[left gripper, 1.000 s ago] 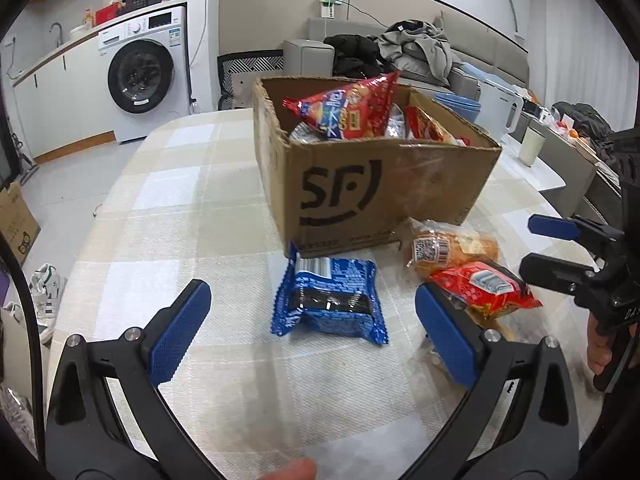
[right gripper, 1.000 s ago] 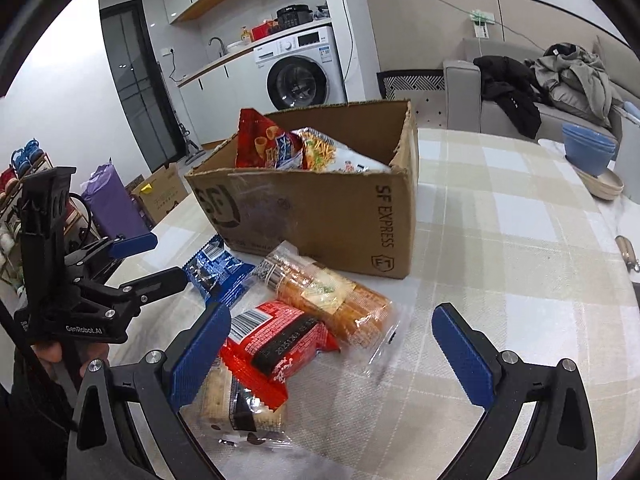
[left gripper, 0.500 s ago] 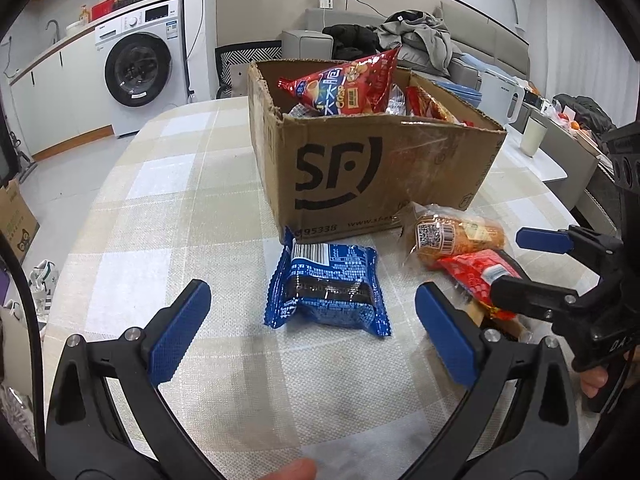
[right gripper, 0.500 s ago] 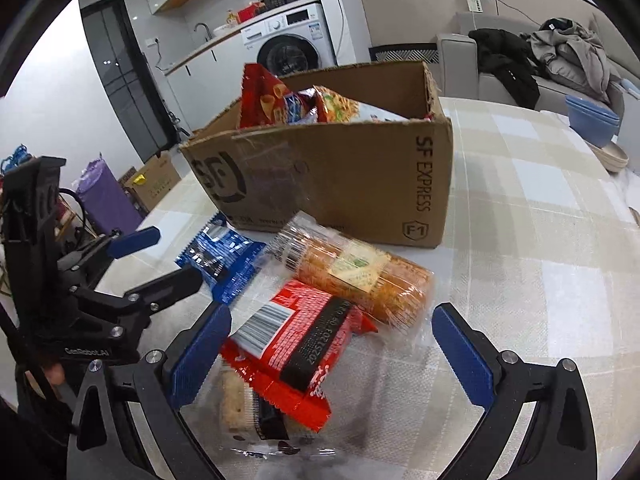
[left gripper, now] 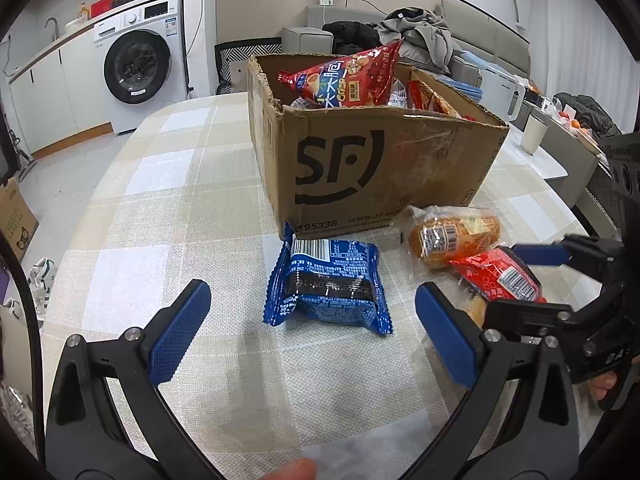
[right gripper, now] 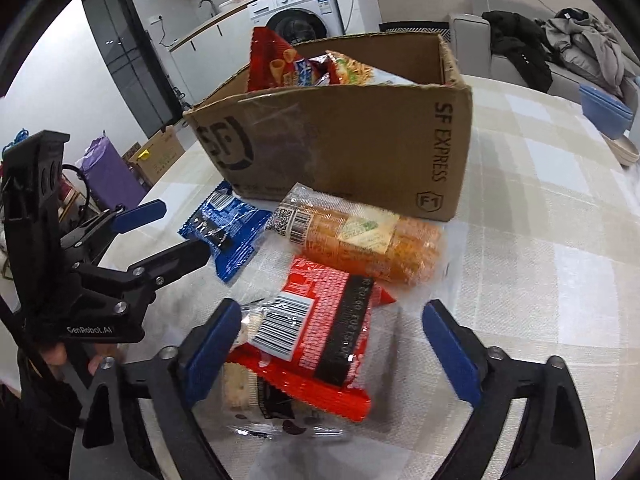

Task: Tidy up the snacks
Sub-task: 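Move both tools back down toward the snacks beside the box, then grasp the red wafer pack with the right gripper while the left gripper grasps the blue biscuit pack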

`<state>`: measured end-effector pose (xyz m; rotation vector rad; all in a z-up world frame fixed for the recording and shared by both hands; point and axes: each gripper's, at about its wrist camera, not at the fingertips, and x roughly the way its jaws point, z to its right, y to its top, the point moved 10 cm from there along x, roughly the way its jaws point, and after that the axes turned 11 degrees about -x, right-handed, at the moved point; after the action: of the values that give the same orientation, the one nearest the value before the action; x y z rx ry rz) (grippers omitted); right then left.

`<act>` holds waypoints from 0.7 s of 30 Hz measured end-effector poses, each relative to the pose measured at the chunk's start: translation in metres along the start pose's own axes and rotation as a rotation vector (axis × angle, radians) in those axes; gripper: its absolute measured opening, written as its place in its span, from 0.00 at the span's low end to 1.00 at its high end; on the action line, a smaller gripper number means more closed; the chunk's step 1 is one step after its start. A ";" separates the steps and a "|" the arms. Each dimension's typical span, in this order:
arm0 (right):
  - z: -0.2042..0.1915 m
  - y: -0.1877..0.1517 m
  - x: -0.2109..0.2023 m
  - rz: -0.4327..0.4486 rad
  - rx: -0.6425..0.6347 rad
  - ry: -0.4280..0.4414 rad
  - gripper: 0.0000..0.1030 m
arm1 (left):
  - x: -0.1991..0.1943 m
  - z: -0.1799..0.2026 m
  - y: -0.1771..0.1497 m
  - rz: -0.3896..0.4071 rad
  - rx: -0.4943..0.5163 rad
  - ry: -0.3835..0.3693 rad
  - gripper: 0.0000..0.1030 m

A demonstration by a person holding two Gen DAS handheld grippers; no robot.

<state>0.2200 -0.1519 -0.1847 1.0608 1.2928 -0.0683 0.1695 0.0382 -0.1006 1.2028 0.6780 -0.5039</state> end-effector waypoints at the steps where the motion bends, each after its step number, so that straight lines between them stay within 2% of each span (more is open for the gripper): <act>1: -0.001 -0.002 0.002 -0.006 0.003 0.010 0.80 | 0.000 0.000 0.000 0.000 0.000 0.001 0.99; 4: -0.003 -0.006 0.006 -0.013 0.000 0.024 0.77 | 0.000 -0.002 -0.001 -0.001 -0.002 -0.002 0.99; 6: -0.005 -0.006 0.005 -0.007 -0.013 0.031 0.72 | 0.000 -0.003 -0.003 -0.002 -0.007 -0.004 0.99; 21: -0.011 -0.008 0.005 -0.003 -0.053 0.044 0.74 | 0.017 -0.008 -0.007 -0.047 -0.010 0.009 0.99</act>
<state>0.2092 -0.1465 -0.1919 1.0204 1.3293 -0.0128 0.1749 0.0437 -0.1193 1.1825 0.7171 -0.5345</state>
